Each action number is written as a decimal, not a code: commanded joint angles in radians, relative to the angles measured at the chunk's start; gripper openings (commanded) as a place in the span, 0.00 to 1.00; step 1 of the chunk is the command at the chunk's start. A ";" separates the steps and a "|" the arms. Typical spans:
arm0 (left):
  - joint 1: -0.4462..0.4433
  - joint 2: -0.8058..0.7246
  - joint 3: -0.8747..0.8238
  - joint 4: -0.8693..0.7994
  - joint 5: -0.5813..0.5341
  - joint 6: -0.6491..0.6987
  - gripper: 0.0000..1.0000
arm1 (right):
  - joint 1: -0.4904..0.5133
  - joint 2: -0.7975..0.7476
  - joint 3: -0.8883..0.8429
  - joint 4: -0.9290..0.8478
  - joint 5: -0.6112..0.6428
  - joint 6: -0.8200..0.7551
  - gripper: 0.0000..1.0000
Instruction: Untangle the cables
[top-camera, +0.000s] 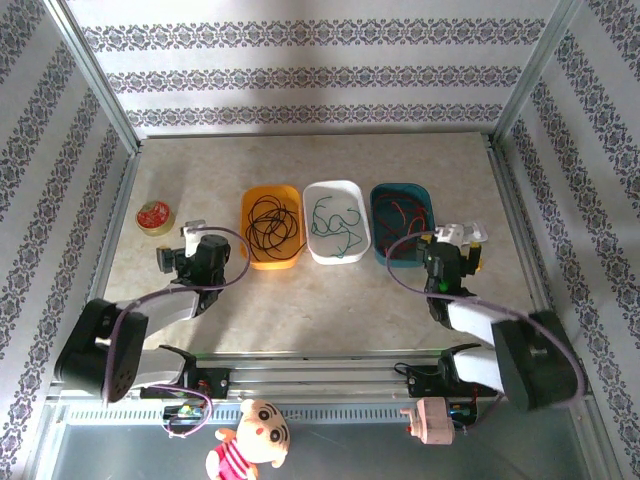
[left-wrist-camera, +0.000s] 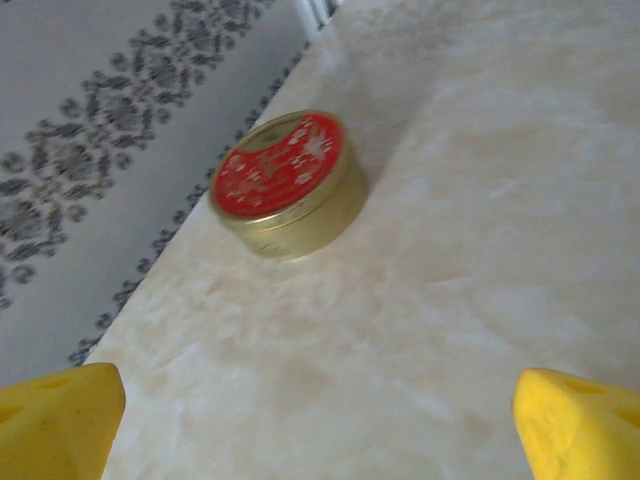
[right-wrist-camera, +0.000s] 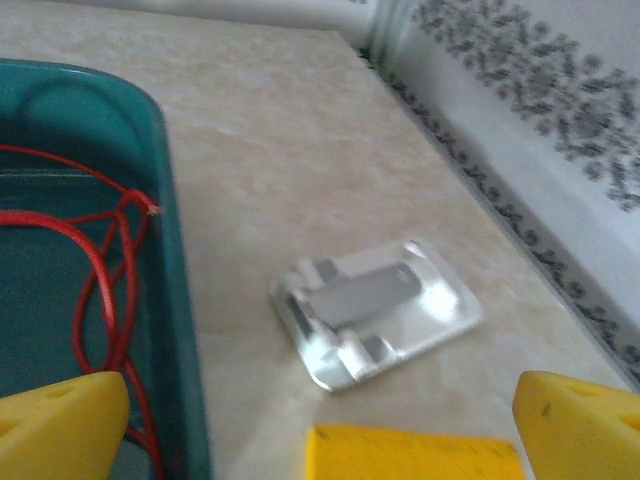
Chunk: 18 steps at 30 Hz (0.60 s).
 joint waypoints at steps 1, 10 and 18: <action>0.058 0.048 0.052 0.146 0.118 0.045 0.99 | -0.039 0.172 0.063 0.315 -0.223 -0.070 0.98; 0.123 0.096 0.019 0.337 0.276 0.059 0.99 | -0.167 0.237 0.092 0.302 -0.496 0.002 0.98; 0.168 0.200 -0.075 0.637 0.510 0.117 0.99 | -0.169 0.230 0.087 0.295 -0.416 0.030 0.98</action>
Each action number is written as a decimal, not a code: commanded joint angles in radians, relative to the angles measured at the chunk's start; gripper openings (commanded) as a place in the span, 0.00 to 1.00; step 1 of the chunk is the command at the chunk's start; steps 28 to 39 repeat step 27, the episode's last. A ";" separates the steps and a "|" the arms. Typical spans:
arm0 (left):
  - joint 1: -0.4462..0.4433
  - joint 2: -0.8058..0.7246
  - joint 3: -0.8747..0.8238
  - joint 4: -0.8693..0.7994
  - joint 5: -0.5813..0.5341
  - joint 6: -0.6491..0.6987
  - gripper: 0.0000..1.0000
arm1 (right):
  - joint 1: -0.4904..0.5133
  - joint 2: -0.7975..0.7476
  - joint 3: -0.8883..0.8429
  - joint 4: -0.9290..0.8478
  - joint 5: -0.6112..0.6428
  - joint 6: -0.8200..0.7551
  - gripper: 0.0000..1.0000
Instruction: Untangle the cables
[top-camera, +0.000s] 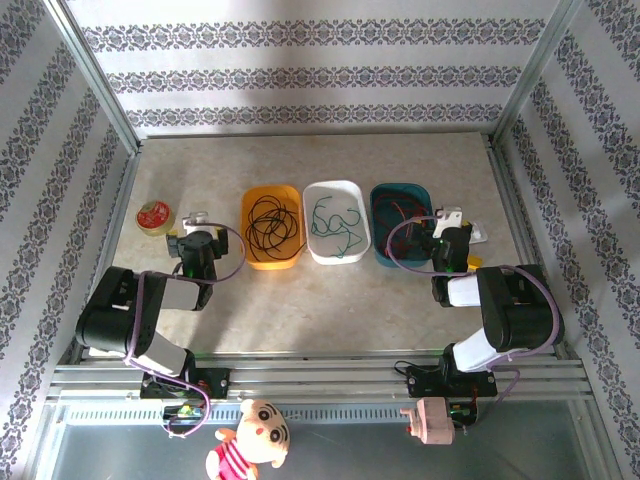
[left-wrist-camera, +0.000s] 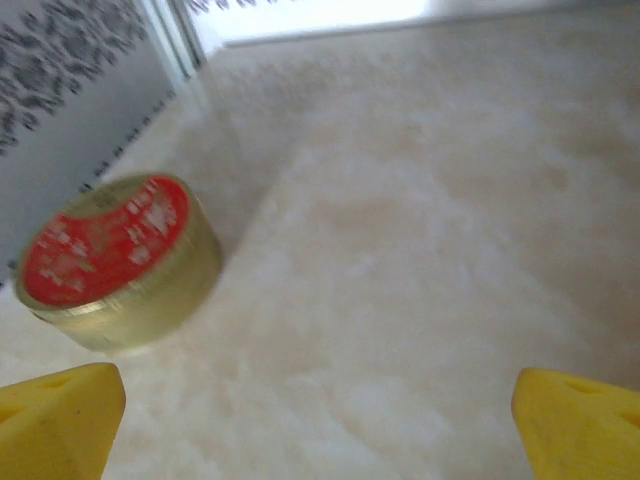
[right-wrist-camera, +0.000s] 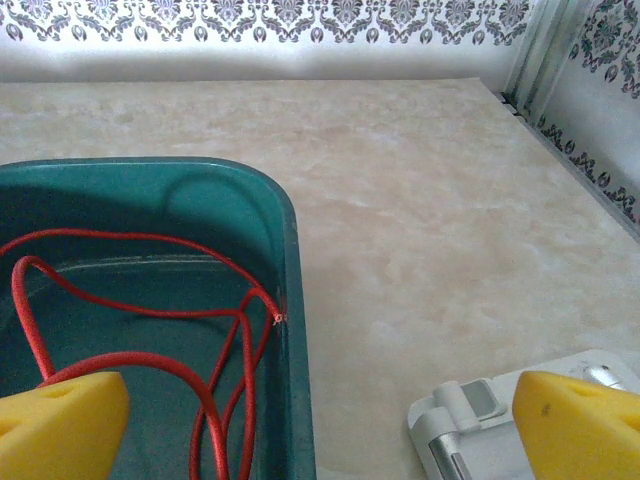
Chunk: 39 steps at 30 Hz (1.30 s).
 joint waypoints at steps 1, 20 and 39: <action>0.038 0.031 -0.027 0.230 0.154 0.033 0.99 | 0.001 -0.006 0.010 0.020 0.004 0.022 0.98; 0.055 0.075 0.020 0.176 0.173 0.023 0.99 | -0.016 0.001 0.051 -0.024 -0.066 0.016 0.98; 0.055 0.078 0.020 0.178 0.173 0.024 0.99 | -0.028 0.002 0.050 -0.023 -0.110 0.021 0.98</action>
